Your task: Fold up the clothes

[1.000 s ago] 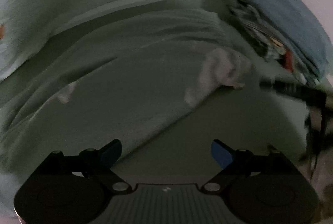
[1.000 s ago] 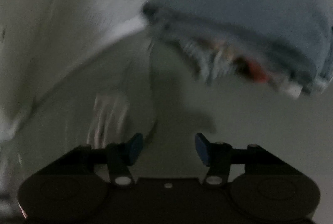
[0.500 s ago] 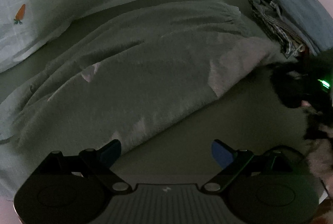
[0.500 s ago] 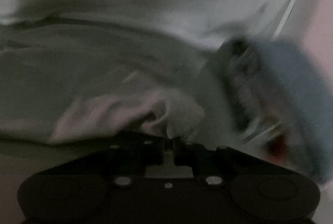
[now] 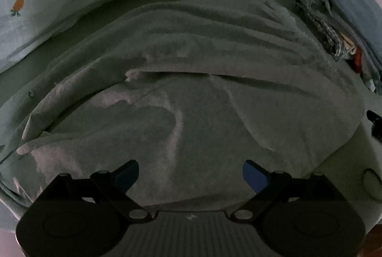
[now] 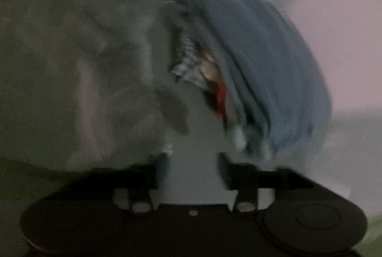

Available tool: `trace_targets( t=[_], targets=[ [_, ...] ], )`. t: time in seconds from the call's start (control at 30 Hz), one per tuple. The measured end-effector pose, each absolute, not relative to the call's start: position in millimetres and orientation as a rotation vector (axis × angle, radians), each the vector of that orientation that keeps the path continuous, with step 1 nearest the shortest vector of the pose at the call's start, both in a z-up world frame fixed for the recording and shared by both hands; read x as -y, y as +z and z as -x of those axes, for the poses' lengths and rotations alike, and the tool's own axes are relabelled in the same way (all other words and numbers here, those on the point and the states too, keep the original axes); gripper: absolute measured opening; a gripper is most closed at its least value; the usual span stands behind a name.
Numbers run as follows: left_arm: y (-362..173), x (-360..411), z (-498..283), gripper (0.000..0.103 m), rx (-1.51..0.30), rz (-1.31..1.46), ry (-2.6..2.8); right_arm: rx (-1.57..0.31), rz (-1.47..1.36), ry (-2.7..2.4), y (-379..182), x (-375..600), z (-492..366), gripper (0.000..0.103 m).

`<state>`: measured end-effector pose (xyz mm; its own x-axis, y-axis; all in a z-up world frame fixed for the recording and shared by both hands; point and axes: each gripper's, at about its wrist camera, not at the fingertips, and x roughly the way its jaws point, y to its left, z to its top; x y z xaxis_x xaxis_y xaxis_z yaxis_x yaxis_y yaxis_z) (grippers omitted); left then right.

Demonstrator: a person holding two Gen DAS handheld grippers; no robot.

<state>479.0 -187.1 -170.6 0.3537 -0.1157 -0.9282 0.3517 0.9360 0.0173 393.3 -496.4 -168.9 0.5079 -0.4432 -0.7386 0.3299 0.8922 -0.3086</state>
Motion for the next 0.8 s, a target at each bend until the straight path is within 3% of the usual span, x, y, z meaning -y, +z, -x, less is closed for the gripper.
trace_targets(
  t=[0.17, 0.23, 0.3, 0.33, 0.4, 0.5, 0.6, 0.67, 0.7, 0.73, 0.8],
  targets=[
    [-176, 175, -479, 0.094, -1.192, -0.223, -0.271, -0.82, -0.614, -0.483, -169, 559, -377, 0.055],
    [-178, 167, -479, 0.094, -1.201, -0.201, -0.243, -0.806, -0.734, -0.461, -180, 564, -376, 0.06],
    [-179, 155, -478, 0.094, -1.211, -0.166, -0.209, -0.823, -0.742, -0.452, -187, 561, -379, 0.057],
    [-179, 148, -477, 0.094, -1.213, -0.148, -0.19, -0.842, -0.716, -0.451, -189, 551, -378, 0.04],
    [-177, 132, -474, 0.094, -1.209, -0.111, -0.15, -0.876, -0.636, -0.431, -188, 537, -382, 0.016],
    [-172, 102, -464, 0.094, -1.187, -0.068, -0.076, -0.874, -0.47, -0.455, -183, 520, -394, 0.008],
    [-168, 61, -450, 0.095, -1.159, -0.026, 0.008, -0.866, -0.446, -0.54, -178, 529, -389, 0.011],
    [-170, 29, -439, 0.095, -1.152, 0.003, 0.073, -0.911, -0.433, -0.568, -178, 530, -389, 0.021],
    [-172, 11, -432, 0.095, -1.147, 0.022, 0.115, -0.925, -0.399, -0.585, -174, 525, -388, 0.034],
    [-174, -9, -426, 0.095, -1.139, 0.045, 0.161, -0.922, -0.357, -0.602, -169, 517, -387, 0.041],
    [-177, -50, -412, 0.095, -1.126, 0.112, 0.244, -0.897, -0.291, -0.604, -155, 497, -380, 0.045]
  ],
)
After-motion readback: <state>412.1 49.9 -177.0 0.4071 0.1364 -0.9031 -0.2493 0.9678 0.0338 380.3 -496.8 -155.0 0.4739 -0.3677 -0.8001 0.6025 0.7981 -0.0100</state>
